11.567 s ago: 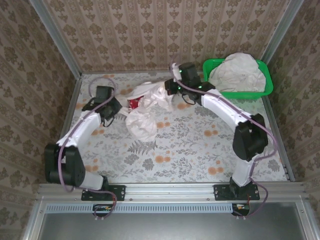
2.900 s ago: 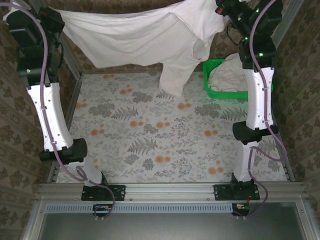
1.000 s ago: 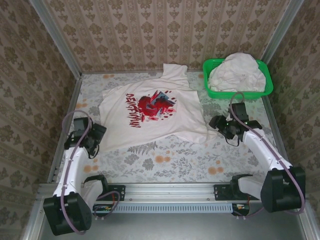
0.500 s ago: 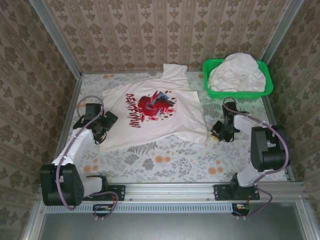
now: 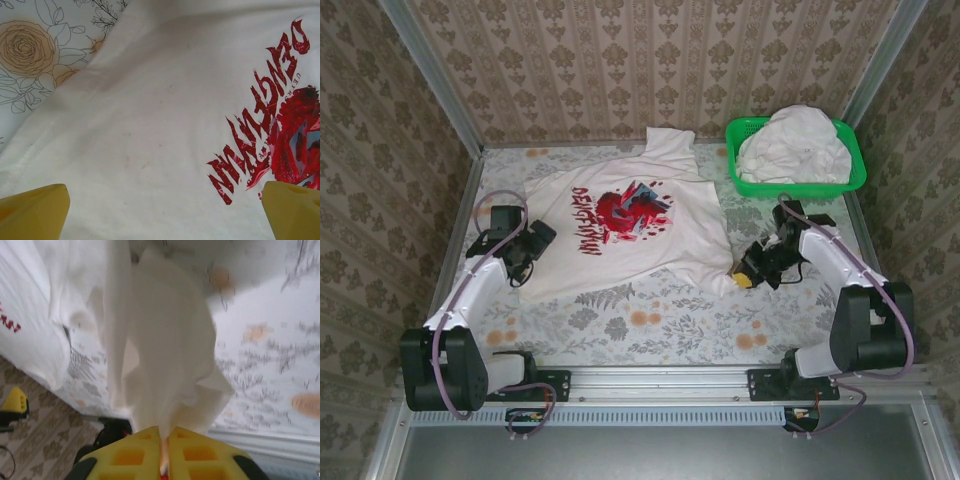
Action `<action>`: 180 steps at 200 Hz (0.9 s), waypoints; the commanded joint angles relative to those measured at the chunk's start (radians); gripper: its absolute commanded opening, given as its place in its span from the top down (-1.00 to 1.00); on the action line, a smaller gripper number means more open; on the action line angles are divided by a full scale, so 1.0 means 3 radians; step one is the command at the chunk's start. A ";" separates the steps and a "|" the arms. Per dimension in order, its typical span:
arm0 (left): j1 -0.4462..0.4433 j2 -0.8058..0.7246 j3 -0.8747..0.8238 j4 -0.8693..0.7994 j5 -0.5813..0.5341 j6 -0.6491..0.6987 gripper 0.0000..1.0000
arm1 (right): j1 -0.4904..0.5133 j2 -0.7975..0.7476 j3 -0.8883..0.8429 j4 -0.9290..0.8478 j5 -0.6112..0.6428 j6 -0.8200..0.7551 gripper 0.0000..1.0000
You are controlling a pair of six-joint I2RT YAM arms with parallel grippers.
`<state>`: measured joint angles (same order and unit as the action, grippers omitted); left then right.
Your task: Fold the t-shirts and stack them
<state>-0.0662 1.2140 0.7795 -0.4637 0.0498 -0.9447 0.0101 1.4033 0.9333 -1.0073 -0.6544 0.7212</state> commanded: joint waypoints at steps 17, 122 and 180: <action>-0.0011 0.0063 0.0087 0.0045 0.0049 0.0086 -1.00 | 0.0004 -0.0320 0.0330 -0.0355 0.0110 0.0112 -0.03; -0.0020 0.0116 0.0090 0.0037 0.0072 0.0142 -1.00 | 0.1668 0.0893 0.0930 0.0475 0.1731 -0.1355 -0.12; -0.0016 0.0064 0.0047 0.0012 0.0053 0.0141 -1.00 | 0.1804 0.1546 0.1221 0.0553 0.1916 -0.1483 0.59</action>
<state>-0.0662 1.2549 0.7944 -0.4480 0.0616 -0.9215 0.5560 1.8347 1.2331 -0.8349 -0.1585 0.3199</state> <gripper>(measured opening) 0.997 0.358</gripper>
